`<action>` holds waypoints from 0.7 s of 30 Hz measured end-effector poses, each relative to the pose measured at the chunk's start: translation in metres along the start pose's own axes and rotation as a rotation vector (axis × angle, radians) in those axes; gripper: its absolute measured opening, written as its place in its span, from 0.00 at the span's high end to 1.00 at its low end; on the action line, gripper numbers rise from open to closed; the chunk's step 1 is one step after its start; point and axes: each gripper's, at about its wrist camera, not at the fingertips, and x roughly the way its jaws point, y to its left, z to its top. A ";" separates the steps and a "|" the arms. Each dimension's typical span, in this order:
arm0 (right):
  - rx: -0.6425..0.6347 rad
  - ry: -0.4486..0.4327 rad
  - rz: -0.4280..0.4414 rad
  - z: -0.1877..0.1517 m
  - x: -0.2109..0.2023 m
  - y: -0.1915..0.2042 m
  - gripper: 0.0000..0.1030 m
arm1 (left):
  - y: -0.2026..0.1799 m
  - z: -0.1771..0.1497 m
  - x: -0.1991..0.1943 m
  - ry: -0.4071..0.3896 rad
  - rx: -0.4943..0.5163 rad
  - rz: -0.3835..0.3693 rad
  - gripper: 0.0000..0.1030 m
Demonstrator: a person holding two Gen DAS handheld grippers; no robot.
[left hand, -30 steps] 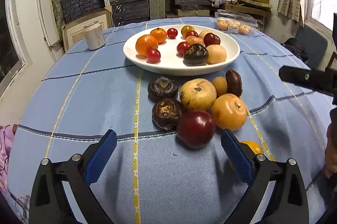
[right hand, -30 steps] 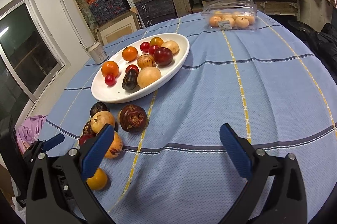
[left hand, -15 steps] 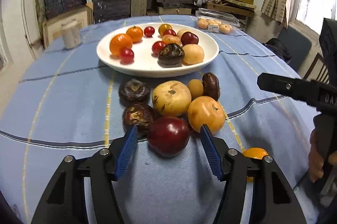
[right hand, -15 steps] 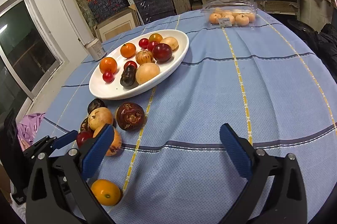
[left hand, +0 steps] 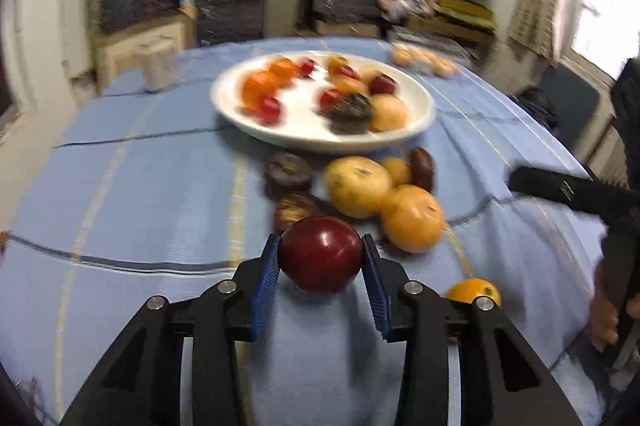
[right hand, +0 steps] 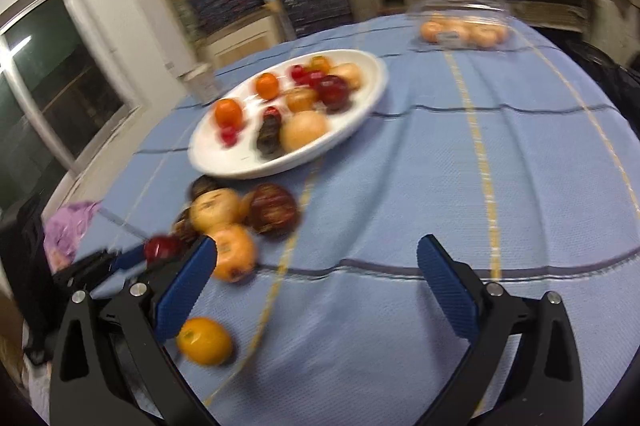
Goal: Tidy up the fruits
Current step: 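Lift the plum with the left tool while the right tool grasps a yellow-orange fruit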
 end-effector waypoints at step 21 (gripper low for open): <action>-0.429 0.097 -0.015 -0.050 0.022 0.086 0.27 | 0.023 0.003 -0.008 -0.011 -0.076 0.048 0.60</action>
